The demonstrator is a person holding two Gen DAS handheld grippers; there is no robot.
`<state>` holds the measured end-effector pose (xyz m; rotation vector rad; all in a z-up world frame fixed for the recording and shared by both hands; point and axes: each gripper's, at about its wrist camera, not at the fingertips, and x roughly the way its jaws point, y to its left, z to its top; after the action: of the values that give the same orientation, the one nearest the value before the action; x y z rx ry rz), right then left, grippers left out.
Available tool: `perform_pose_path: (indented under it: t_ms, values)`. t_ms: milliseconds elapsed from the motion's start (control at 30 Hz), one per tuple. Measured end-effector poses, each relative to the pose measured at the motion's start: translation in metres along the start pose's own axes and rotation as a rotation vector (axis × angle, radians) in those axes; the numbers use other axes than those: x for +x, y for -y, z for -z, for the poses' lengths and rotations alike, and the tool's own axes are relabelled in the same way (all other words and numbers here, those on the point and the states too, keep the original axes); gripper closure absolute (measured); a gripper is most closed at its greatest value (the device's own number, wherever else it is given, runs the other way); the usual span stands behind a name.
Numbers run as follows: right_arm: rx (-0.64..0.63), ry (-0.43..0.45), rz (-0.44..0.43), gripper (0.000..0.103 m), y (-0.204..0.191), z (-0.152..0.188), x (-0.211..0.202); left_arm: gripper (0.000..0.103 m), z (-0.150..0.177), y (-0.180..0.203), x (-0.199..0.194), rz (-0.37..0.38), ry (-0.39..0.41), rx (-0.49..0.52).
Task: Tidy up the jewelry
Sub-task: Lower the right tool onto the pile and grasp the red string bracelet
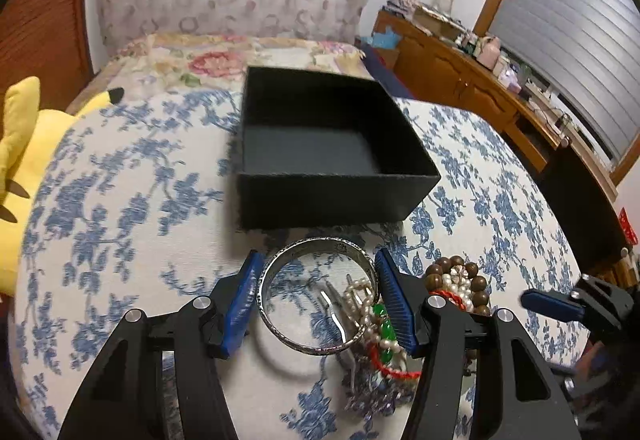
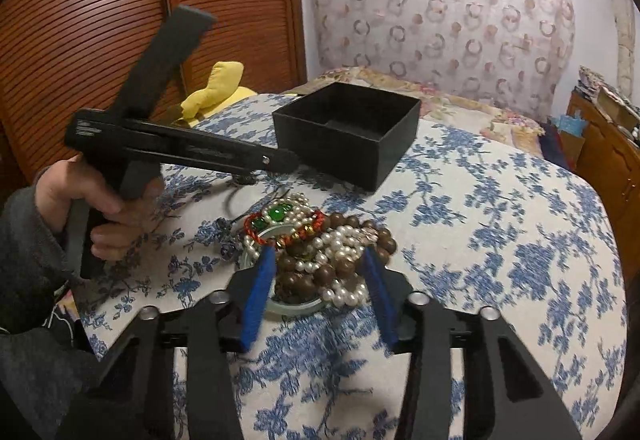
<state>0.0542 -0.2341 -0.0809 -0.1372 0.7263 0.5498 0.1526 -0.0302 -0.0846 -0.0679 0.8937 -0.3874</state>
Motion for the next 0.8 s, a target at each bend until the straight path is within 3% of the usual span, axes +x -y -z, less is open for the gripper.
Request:
perform_pose_path:
  t_ms: [100,233,500,667,800]
  values:
    - [0.000,-0.012,-0.032,0.068,0.000,-0.009,0.009,0.048,0.001,-0.002,-0.011,-0.005,0.025,-0.005]
    - [0.009,-0.039,-0.072,0.070,0.001,-0.021,0.023,0.048,0.007,-0.002,-0.023,-0.014,0.053,0.002]
    - [0.023,-0.094,-0.062,0.072,0.004,-0.028,0.044,0.048,0.017,-0.002,-0.037,-0.011,0.091,0.006]
    - [0.016,-0.110,-0.066,0.091,0.003,-0.025,0.050,0.048,0.023,-0.003,-0.038,-0.005,0.095,0.001]
    - [-0.006,-0.086,-0.068,0.094,0.000,-0.027,0.043,0.048,0.024,-0.004,-0.040,-0.008,0.101,0.001]
